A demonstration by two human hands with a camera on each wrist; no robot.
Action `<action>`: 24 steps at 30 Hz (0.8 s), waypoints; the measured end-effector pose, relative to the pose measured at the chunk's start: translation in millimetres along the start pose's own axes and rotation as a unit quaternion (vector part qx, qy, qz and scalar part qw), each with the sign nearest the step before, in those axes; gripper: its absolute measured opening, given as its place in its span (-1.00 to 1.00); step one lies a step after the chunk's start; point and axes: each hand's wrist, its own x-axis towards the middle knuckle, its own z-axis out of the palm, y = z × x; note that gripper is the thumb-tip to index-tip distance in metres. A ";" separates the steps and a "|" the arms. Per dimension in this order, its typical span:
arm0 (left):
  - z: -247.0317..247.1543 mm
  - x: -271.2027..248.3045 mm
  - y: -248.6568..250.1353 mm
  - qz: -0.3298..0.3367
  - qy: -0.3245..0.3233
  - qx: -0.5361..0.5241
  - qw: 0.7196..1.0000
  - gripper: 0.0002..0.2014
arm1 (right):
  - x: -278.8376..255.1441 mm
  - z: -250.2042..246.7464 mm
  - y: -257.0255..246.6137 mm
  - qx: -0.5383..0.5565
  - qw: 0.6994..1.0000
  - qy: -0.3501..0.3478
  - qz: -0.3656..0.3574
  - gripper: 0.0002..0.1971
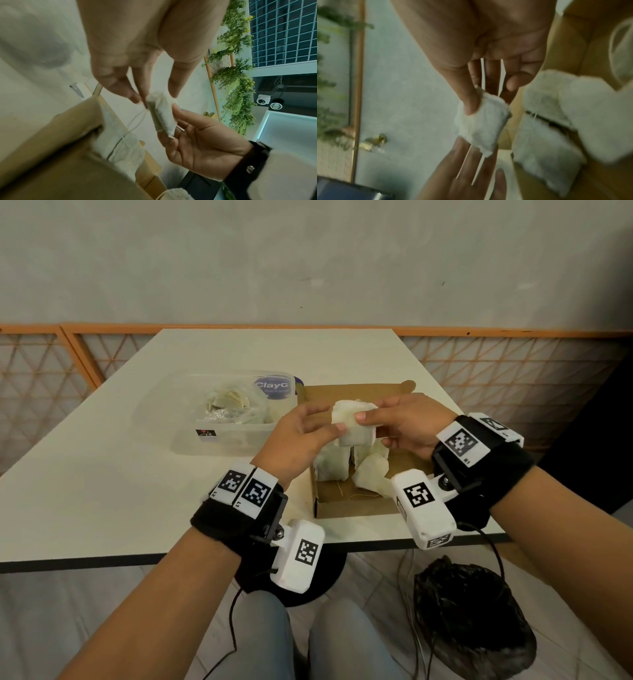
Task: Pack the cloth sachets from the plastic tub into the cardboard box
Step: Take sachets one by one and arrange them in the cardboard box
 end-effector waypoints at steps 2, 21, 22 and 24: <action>-5.3 -1.0 -7.9 -0.021 0.066 -0.029 0.997 -0.60 | 0.0 -3.0 -0.5 -0.010 1.000 0.004 -0.004 -0.69; -8.0 -5.0 -39.3 -0.115 0.076 -0.070 0.988 -0.61 | 16.8 45.2 18.8 -0.237 0.966 -0.058 0.081 -0.84; -7.8 -5.4 -39.0 -0.114 0.075 -0.072 0.988 -0.61 | 14.0 44.5 17.1 -0.252 0.963 -0.057 0.075 -0.86; -7.8 -6.1 -38.2 -0.113 0.071 -0.077 0.988 -0.61 | 8.4 38.0 10.2 -0.283 0.957 -0.042 0.048 -0.88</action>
